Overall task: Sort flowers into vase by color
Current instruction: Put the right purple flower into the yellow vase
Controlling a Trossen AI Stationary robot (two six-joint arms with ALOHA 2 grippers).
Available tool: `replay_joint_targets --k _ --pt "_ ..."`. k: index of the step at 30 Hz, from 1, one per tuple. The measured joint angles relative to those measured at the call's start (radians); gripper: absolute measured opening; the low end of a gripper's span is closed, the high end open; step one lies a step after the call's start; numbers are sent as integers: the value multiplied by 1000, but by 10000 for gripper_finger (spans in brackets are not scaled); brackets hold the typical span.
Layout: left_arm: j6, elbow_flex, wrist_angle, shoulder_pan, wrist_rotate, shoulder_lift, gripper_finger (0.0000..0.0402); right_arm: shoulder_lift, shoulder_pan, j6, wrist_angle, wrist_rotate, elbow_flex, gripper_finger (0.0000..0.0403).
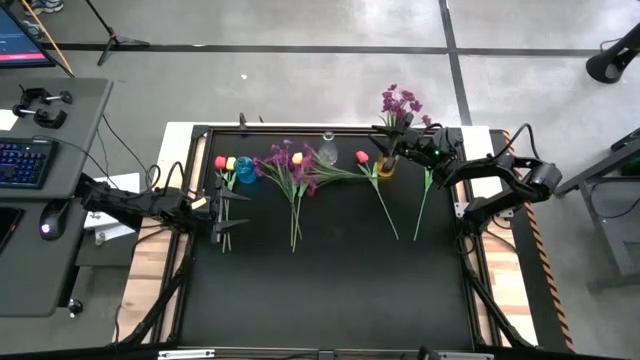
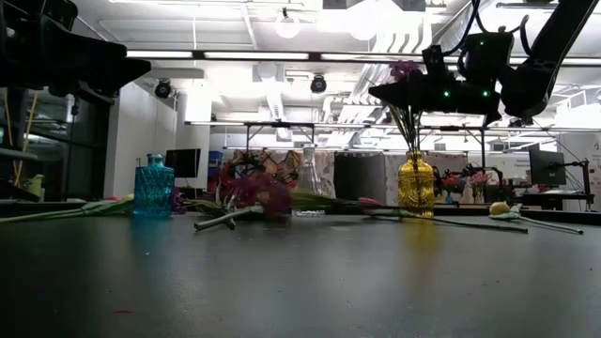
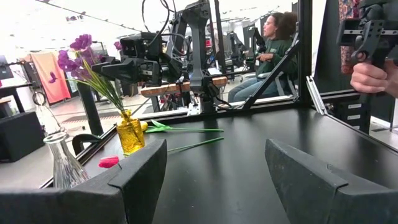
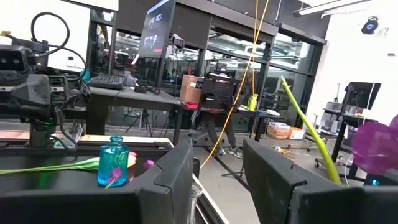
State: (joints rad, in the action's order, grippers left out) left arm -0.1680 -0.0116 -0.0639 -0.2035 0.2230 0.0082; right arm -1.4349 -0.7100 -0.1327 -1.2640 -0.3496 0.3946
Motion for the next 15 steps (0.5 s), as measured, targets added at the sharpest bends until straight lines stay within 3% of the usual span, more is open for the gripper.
replay_joint_targets --k 7,15 --pt "0 0 0 0 0 0 262 0 61 46 2 -12 0 130" --pt "0 0 0 0 0 0 262 0 225 2 79 -31 1 130"
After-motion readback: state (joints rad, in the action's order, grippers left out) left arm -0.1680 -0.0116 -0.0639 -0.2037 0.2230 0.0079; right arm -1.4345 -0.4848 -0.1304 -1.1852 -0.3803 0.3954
